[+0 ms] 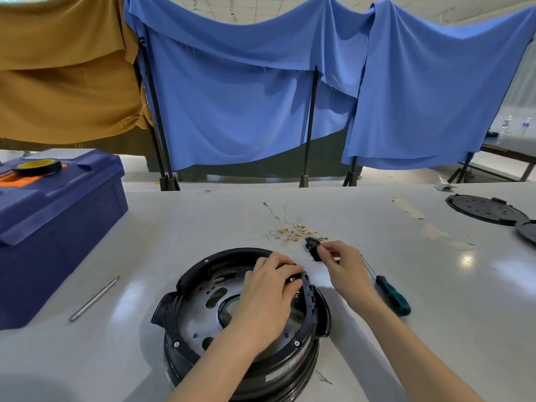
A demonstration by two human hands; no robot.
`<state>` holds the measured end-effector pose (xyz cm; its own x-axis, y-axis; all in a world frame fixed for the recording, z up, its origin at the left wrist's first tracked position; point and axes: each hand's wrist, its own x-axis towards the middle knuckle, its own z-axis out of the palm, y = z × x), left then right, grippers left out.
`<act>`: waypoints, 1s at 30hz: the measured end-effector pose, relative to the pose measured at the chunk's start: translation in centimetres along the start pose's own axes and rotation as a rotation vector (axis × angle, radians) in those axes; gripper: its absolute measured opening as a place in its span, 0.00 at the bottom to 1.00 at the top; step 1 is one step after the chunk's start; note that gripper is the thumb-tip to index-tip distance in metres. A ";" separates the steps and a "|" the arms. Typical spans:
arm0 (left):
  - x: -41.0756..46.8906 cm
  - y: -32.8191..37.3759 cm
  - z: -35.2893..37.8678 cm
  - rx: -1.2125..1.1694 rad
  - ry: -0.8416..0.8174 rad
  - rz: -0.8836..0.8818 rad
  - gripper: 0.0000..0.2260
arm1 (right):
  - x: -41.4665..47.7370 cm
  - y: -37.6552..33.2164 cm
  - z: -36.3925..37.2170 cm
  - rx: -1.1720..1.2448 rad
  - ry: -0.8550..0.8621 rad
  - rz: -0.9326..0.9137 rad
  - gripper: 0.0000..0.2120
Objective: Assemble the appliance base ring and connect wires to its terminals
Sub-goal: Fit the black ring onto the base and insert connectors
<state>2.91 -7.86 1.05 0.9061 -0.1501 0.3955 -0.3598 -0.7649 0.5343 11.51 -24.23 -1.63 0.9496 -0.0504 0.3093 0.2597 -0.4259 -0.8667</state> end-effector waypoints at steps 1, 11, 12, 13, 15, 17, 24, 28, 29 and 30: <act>0.0 0.1 -0.1 -0.015 0.015 -0.007 0.15 | -0.5 -0.8 -0.5 0.122 -0.010 0.052 0.08; -0.3 1.4 -1.0 -0.292 0.181 0.039 0.20 | -4.6 -5.5 -2.0 0.675 -0.258 0.142 0.08; -0.3 1.5 -1.0 -0.300 0.194 0.035 0.18 | -4.8 -5.6 -1.9 0.659 -0.254 0.129 0.09; -0.3 1.5 -1.0 -0.322 0.208 0.021 0.16 | -4.9 -5.5 -1.8 0.656 -0.257 0.117 0.10; -0.3 1.6 -1.1 -0.403 0.225 -0.038 0.12 | -5.1 -5.3 -1.9 0.680 -0.298 0.085 0.14; -0.2 1.7 -1.2 -0.453 0.229 -0.079 0.08 | -5.4 -5.2 -2.4 0.658 -0.346 0.020 0.13; -0.4 1.9 -1.6 -0.517 0.132 -0.101 0.09 | -5.6 -4.7 -2.5 0.545 -0.181 -0.103 0.06; -0.6 2.1 -1.5 -0.485 0.122 -0.100 0.15 | -5.8 -4.4 -2.8 0.618 -0.188 -0.046 0.09; -0.7 2.1 -1.5 -0.486 0.128 -0.103 0.14 | -5.8 -4.4 -2.8 0.615 -0.194 -0.040 0.09; -0.7 2.0 -1.5 -0.489 0.130 -0.107 0.12 | -5.9 -4.3 -2.8 0.617 -0.200 -0.034 0.08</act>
<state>1.25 -8.35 2.98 0.9198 0.0157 0.3920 -0.3563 -0.3849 0.8514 4.27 -24.66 1.38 0.9379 0.1482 0.3135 0.2870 0.1759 -0.9416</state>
